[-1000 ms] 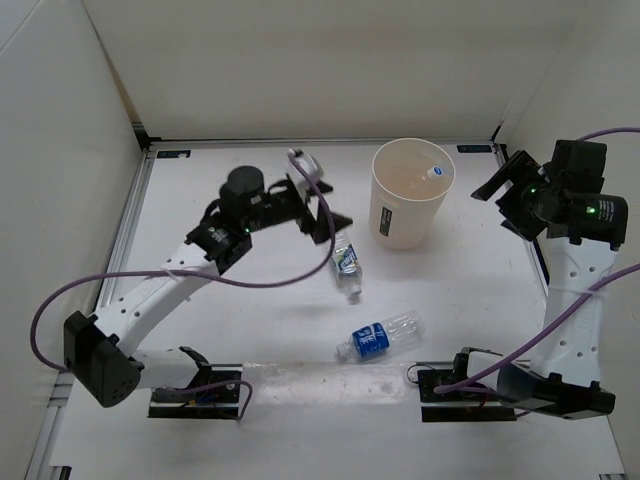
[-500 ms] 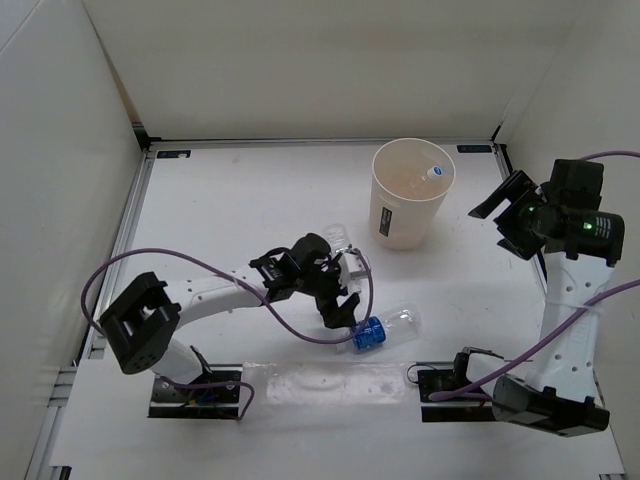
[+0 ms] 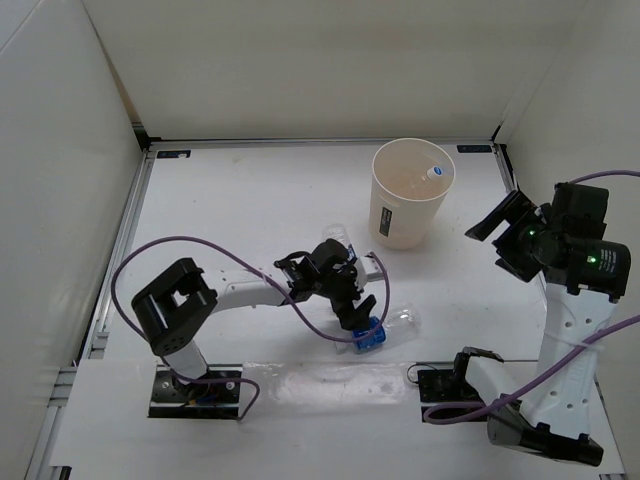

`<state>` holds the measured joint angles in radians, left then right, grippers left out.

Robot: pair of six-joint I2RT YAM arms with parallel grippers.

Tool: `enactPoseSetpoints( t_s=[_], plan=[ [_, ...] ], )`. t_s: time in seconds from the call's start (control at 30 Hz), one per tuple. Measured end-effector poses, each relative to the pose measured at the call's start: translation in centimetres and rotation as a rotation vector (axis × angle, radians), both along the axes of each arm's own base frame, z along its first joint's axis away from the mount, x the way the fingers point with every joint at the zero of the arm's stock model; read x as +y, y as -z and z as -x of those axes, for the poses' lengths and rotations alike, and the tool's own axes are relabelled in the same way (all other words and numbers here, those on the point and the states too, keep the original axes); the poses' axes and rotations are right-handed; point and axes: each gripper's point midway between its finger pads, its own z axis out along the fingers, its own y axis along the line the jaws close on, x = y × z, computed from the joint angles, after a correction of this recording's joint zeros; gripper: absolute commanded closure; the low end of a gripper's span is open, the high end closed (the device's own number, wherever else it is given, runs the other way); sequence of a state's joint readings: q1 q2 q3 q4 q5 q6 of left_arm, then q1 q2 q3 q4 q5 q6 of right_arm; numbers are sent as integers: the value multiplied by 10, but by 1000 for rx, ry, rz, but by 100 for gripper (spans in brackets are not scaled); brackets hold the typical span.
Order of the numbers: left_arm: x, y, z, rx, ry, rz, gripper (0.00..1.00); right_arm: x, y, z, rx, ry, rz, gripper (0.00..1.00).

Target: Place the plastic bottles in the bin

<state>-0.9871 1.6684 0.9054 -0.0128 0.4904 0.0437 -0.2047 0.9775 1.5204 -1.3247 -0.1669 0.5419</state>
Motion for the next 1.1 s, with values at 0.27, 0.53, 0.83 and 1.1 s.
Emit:
enactPoseSetpoints(
  t_s=[0.27, 0.53, 0.83, 1.1],
  plan=[
    [-43, -7, -19, -42, -4, 28, 0, 2, -5, 12, -27, -40, 40, 10],
    [-55, 23, -10, -6, 12, -47, 0, 7, -20, 14, -83, -133, 122, 10],
    [-61, 34, 6, 16, 45, -102, 0, 9, -19, 16, -89, -187, 183, 10],
    [-68, 23, -1, -26, 45, -120, 0, 7, -21, 20, -104, -183, 205, 10]
  ],
)
